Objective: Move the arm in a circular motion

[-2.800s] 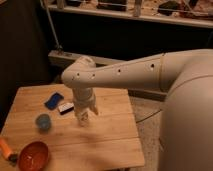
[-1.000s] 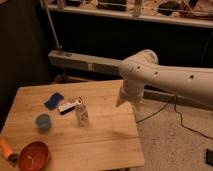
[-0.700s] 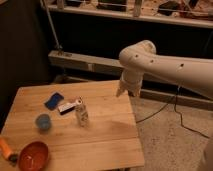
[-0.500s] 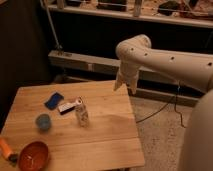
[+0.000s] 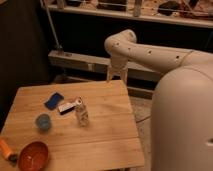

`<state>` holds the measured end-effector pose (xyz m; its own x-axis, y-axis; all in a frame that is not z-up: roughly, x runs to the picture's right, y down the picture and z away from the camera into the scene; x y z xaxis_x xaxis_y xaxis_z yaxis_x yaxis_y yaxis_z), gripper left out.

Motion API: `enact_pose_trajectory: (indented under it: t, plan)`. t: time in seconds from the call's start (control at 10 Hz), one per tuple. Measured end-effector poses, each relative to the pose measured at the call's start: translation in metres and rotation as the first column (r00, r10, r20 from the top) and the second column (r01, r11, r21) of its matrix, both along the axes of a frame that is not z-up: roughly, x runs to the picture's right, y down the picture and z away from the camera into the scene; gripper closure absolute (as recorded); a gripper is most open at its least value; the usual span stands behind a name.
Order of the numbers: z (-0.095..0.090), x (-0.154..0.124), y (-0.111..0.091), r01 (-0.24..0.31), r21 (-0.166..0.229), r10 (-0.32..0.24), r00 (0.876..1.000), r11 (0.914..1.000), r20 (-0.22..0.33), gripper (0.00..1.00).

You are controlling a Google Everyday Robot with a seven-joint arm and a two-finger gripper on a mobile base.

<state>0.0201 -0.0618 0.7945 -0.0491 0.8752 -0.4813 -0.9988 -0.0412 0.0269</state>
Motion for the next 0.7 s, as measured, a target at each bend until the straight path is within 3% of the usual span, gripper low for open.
enact_pose_trajectory:
  t: [0.3, 0.5, 0.7]
  plan:
    - [0.004, -0.057, -0.007, 0.1, 0.028, -0.102, 0.994, 0.9945, 0.043, 0.35]
    - [0.0, -0.095, -0.007, 0.168, 0.052, -0.171, 0.982, 0.9845, 0.08, 0.35]
    - [-0.004, -0.134, -0.002, 0.232, 0.079, -0.241, 0.962, 0.9695, 0.127, 0.35]
